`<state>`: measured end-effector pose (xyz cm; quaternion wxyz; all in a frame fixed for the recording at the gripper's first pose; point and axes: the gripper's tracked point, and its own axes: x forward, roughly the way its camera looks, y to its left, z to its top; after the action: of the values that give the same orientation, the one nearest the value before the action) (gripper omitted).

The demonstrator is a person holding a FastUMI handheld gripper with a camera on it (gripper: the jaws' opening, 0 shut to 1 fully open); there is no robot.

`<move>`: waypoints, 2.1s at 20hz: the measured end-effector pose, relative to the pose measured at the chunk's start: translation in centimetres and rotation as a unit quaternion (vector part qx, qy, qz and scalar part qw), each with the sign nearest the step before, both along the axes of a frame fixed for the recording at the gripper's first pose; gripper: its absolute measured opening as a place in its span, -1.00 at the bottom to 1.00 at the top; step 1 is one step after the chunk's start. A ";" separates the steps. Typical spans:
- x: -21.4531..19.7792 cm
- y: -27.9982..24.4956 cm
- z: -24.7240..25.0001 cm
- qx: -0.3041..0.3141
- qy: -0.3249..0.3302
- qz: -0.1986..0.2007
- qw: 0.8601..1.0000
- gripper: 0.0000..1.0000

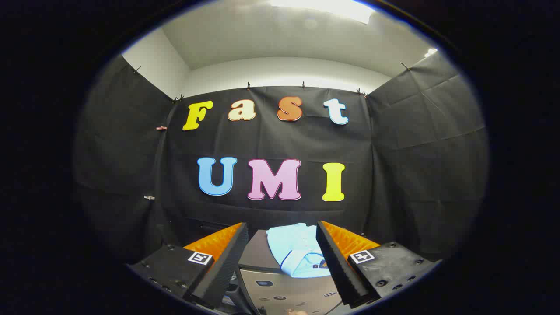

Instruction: Put the clothes into the washing machine and then close the washing machine lid.

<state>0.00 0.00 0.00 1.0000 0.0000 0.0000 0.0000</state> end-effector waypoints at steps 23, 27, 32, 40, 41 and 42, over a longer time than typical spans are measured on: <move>0.1 -0.5 0.4 0.000 0.002 -0.009 1.000 0.96; 1.5 -1.3 0.8 0.006 0.005 -0.015 1.000 0.95; 6.0 -3.4 1.1 0.014 0.030 -0.030 0.999 0.96; 14.6 -6.0 -1.5 0.024 0.107 -0.038 0.993 0.99; 15.9 -6.3 -2.4 0.022 0.127 -0.039 0.991 0.99; 17.1 -6.5 -3.2 0.021 0.144 -0.040 0.989 0.99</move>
<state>17.12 -6.50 -3.22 0.9885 0.0208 0.1442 -0.0401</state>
